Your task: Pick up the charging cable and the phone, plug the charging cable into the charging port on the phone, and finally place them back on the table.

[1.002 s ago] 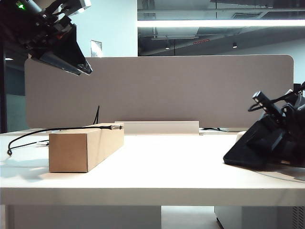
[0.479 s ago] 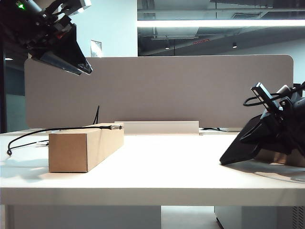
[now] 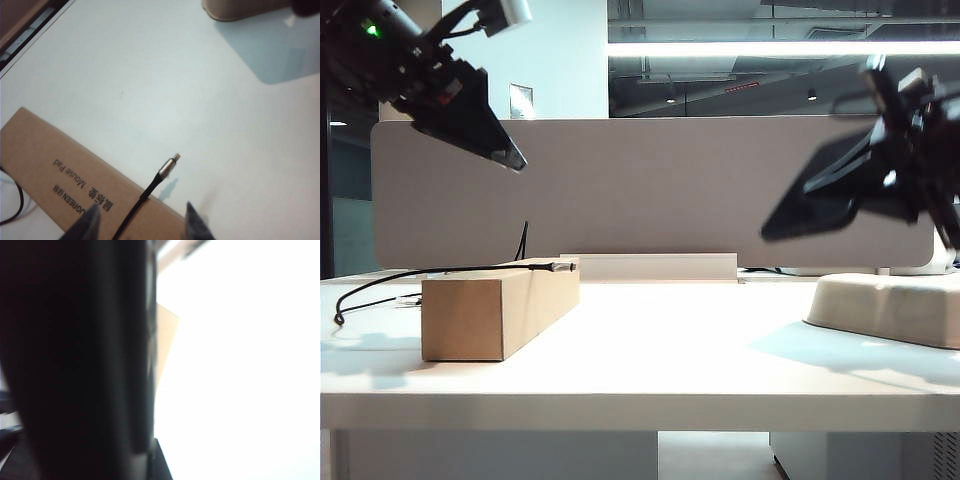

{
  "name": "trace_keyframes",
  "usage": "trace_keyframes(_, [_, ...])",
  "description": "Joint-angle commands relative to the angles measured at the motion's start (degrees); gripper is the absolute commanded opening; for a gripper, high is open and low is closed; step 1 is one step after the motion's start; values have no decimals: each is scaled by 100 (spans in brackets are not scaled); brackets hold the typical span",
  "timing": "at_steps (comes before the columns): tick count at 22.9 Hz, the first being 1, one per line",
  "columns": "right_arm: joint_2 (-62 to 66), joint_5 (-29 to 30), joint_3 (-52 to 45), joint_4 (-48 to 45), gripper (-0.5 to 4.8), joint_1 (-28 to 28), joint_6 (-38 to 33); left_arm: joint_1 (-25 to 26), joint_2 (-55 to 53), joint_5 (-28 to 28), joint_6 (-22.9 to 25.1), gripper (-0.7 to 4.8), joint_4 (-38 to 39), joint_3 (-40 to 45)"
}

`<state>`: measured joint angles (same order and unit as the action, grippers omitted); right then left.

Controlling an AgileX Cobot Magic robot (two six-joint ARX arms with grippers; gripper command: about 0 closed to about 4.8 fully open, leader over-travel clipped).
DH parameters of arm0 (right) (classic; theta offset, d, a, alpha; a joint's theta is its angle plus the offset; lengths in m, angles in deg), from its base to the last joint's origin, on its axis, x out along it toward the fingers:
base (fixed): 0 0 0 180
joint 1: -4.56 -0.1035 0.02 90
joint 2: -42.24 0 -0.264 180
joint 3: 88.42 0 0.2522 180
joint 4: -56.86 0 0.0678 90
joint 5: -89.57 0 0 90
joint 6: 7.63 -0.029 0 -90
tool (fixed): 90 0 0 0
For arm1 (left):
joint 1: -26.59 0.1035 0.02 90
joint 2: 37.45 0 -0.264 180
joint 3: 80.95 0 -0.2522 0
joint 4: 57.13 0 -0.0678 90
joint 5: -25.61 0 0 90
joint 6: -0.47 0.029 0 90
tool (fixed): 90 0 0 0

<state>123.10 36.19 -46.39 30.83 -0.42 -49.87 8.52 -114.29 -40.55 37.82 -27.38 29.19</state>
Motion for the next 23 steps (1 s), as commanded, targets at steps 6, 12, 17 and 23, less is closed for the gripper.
trace_keyframes(6, [-1049, 177, 31, 960, -3, 2, 791, -354, -636, -638, 1145, 209, 824, -608])
trace_keyframes(12, [-1589, 210, 28, 1611, -3, 4, 1084, -868, -1508, -1261, 1781, 209, 1766, -1766])
trace_keyframes(17, [-1624, 212, 31, 1878, -3, 4, 1099, -1016, -2199, -1993, 2179, 208, 2420, -2570])
trace_keyframes(23, [-1624, 210, 31, 1947, -3, 4, 1106, -1016, -2680, -2013, 2684, 207, 3449, -3307])
